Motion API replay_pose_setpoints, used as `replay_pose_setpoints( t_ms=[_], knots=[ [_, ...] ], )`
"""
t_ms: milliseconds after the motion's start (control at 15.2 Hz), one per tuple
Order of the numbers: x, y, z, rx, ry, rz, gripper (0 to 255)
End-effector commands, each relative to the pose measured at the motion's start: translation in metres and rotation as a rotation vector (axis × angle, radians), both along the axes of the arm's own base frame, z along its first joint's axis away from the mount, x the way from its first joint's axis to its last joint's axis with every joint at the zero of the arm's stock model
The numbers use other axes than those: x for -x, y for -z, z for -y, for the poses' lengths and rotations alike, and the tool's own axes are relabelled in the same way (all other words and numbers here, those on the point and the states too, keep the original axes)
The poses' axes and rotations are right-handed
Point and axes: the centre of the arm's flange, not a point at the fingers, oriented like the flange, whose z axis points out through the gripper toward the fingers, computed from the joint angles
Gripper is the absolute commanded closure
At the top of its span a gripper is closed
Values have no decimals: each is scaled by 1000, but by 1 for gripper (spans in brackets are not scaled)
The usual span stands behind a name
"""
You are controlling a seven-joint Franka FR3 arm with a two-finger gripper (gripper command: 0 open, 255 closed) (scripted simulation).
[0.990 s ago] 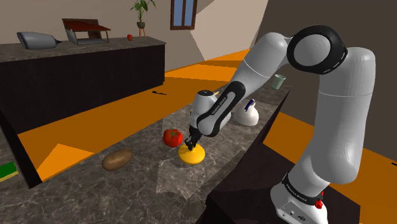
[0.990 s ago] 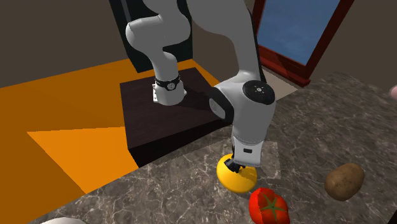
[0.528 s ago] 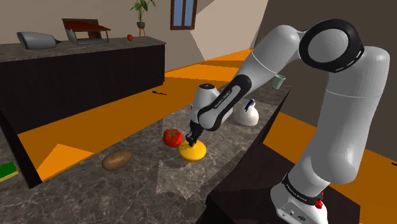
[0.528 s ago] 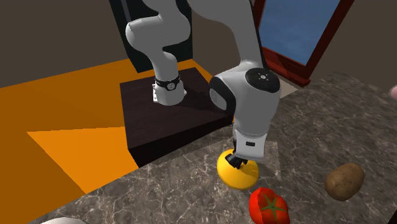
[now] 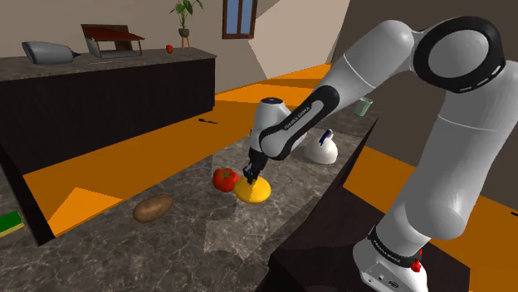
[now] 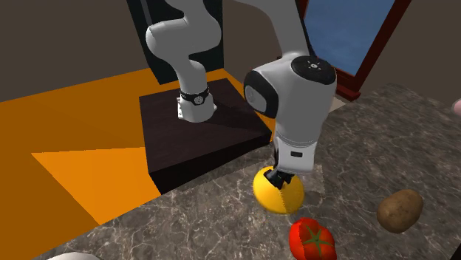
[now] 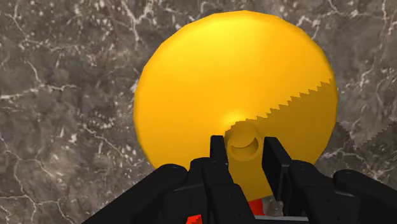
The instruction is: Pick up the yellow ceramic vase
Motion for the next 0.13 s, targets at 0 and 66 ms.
replay_pose_setpoints(
  t_ms=[0,66],
  knots=[
    [0,-6,0,0,0,0,255],
    [0,-6,0,0,0,0,255]
  ],
)
